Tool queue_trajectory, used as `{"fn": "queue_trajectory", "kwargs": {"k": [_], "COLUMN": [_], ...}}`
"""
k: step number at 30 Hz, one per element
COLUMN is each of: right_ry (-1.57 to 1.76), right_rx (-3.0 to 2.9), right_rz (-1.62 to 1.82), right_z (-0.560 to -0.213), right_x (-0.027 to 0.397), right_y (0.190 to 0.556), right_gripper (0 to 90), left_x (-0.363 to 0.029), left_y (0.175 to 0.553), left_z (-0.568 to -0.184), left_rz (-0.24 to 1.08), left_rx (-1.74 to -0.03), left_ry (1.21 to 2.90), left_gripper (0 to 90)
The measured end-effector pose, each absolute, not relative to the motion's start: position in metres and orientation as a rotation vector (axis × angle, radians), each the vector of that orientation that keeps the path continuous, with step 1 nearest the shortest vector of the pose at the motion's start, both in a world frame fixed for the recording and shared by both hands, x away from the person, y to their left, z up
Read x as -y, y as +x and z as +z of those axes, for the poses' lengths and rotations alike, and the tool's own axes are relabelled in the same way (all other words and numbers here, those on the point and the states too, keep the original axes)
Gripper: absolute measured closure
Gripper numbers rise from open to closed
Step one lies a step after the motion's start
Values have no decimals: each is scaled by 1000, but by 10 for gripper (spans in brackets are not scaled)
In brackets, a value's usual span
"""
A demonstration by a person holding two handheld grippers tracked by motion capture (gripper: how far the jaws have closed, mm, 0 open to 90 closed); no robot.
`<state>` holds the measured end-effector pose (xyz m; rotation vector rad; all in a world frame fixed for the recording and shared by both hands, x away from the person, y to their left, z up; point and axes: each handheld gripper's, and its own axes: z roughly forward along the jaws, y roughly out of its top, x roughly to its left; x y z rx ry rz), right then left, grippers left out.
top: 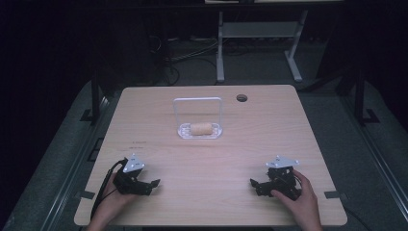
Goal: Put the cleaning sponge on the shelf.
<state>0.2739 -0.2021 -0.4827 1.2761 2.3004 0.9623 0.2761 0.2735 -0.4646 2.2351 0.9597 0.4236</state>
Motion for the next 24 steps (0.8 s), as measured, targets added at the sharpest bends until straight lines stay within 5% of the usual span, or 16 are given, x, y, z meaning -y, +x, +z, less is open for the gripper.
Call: {"fn": "queue_trajectory", "kwargs": {"k": [24], "right_ry": [1275], "right_rx": [-2302], "right_rz": [960], "right_z": [-483], "right_x": [202], "right_y": [274], "right_gripper": [6], "left_x": [-287], "left_y": [268], "left_z": [-475], "left_rz": [407], "left_rx": [-944], "left_ry": [2179], "left_gripper": [129]}}
